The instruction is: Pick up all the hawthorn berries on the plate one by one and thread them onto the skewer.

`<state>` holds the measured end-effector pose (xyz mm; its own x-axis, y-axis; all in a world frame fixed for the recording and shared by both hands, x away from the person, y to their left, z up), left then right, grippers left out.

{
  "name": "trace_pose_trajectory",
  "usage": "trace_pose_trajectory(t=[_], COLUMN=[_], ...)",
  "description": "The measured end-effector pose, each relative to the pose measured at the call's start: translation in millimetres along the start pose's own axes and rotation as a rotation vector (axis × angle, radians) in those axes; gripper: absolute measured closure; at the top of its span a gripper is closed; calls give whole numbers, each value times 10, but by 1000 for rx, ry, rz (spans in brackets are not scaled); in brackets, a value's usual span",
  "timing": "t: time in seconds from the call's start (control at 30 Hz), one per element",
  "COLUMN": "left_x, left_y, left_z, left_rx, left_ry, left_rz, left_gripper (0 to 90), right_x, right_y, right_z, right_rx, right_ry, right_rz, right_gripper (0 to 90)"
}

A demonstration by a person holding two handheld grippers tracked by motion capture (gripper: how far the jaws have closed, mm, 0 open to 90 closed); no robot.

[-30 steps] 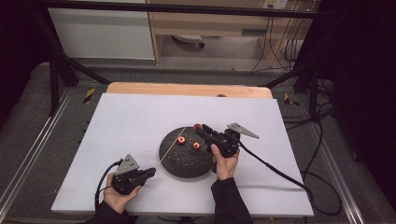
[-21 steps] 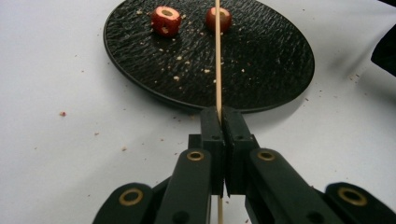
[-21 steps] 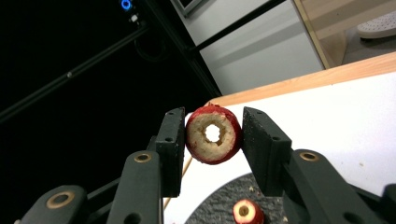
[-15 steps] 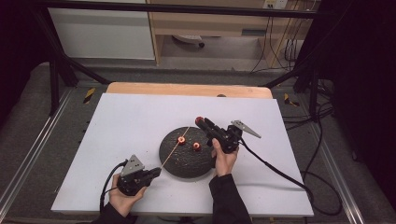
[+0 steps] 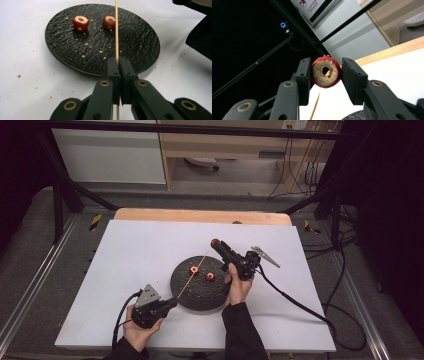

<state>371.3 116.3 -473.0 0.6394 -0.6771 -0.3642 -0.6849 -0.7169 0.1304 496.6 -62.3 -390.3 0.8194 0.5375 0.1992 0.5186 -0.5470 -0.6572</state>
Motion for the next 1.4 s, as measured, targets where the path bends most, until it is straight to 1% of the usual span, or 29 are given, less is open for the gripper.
trace_pose_trajectory(t=[0.03, 0.2, 0.4, 0.73, 1.03, 1.1, 1.17, 1.2, 1.23, 1.4], left_x=[6, 32, 49, 71, 98, 115, 121, 133, 133, 169], left_y=[10, 43, 68, 95, 122, 140, 148, 162, 162, 187], left_z=[-4, -20, -41, -55, -85, -101, -106, -121, -121, -165], left_rx=[-1, -8, -20, -32, -44, -63, -70, -74, -74, -86], left_ry=[1, 3, 9, 15, 29, 35, 37, 40, 40, 38], left_rz=[2, 7, 11, 14, 14, 9, 9, 1, 1, -24], left_gripper=[883, 883, 883, 884, 884, 884, 884, 884, 884, 884], right_x=[5, 11, 17, 19, 18, 18, 20, 21, 21, 19], right_y=[1, 5, 2, 0, -5, -6, -4, -4, -4, -6], right_z=[-6, -6, 11, 25, 36, 40, 42, 45, 45, 63], right_rx=[7, 17, 31, 47, 57, 64, 68, 70, 70, 78], right_ry=[9, 14, 31, 37, 42, 44, 47, 48, 48, 49], right_rz=[1, 2, -5, -6, -8, -8, -7, -7, -7, -8], right_gripper=[609, 609, 609, 610, 610, 610, 610, 610, 610, 611])
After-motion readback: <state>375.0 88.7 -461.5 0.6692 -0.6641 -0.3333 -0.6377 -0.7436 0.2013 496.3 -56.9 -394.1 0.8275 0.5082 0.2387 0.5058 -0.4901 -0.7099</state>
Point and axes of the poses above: each handheld gripper's, and its own axes: x roughly forward along the jaws, z roughly out of its underside, y roughly to its right, the point moved 9 cm from there along x, roughly forward along the jaws, and after that the axes turned 10 degrees about y, right-handed, at the moved point
